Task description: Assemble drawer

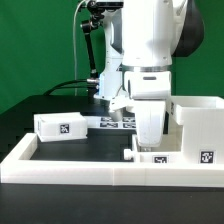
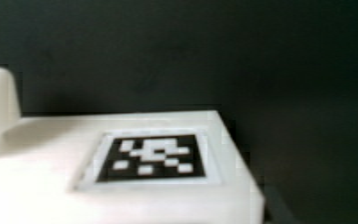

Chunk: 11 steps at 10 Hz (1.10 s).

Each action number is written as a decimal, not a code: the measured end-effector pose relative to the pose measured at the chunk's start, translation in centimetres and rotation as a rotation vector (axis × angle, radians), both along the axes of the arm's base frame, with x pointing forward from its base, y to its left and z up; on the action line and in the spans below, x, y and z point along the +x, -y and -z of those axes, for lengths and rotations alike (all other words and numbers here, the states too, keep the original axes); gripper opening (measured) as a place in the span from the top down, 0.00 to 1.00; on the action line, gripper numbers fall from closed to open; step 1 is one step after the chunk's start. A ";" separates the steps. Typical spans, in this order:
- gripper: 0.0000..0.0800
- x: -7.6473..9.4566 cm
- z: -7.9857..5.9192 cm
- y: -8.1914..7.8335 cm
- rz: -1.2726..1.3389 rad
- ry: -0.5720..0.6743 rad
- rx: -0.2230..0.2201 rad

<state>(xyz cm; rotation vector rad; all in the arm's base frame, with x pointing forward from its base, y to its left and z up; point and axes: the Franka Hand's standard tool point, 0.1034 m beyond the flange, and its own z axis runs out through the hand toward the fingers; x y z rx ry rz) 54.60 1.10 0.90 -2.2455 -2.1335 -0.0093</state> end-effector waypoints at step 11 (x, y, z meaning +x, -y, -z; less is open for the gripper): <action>0.19 1.3 -5.1 2.2 0.088 -0.066 -0.029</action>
Offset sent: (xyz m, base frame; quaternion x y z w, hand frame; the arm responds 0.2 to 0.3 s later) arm -0.0058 0.0052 0.0058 0.0154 0.0425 0.0724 0.9964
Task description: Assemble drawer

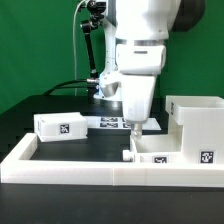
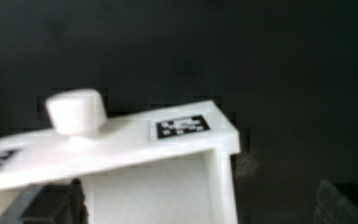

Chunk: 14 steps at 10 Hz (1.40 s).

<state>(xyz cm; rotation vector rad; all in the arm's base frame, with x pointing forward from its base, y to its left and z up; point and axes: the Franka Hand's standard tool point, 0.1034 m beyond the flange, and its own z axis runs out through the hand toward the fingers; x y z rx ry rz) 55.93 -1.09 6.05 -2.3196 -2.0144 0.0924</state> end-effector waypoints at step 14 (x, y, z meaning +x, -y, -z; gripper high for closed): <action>0.19 1.9 1.9 5.8 -0.033 0.113 0.203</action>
Offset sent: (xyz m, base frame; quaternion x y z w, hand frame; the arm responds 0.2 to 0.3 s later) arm 0.0000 0.0000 0.0000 0.0000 0.0650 0.0000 0.9979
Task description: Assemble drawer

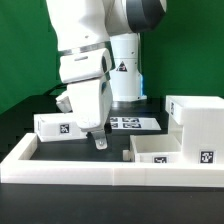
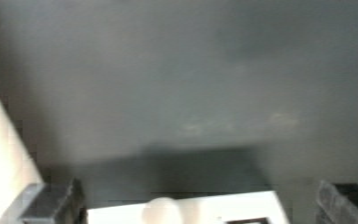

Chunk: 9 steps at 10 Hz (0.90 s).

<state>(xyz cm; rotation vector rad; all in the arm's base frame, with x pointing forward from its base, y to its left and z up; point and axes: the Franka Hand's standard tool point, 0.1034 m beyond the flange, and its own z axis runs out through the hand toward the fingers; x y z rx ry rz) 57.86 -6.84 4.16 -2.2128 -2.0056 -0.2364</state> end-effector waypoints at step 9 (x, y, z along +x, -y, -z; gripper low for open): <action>0.19 1.1 0.4 -2.0 0.047 0.099 -0.038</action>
Offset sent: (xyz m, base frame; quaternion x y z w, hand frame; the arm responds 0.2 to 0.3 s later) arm -0.0026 0.0138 0.0042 -0.0140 -0.0075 0.0077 0.9998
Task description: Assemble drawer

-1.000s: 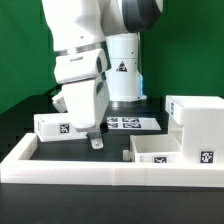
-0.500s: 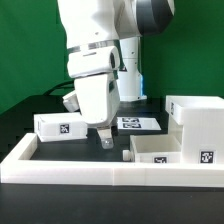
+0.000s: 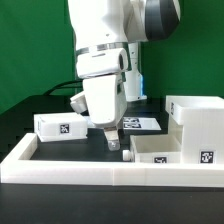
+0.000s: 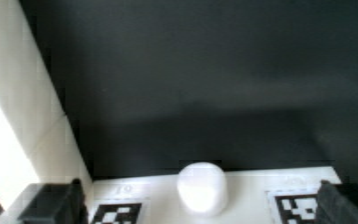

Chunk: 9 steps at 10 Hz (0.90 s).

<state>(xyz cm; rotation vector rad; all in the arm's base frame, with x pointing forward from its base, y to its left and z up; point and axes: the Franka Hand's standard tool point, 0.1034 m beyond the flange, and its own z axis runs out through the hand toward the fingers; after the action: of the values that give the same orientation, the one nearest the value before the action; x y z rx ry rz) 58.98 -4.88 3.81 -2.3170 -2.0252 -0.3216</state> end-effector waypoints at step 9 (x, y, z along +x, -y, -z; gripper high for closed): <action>0.19 0.2 1.7 -2.5 -0.088 -0.038 -0.003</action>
Offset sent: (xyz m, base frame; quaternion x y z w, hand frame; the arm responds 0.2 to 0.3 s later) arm 0.0103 0.0202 -0.0062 0.0057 0.0157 -0.0291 0.9994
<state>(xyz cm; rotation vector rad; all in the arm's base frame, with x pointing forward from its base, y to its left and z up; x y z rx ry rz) 59.20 -2.33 2.13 -2.2099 -2.1029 -0.2678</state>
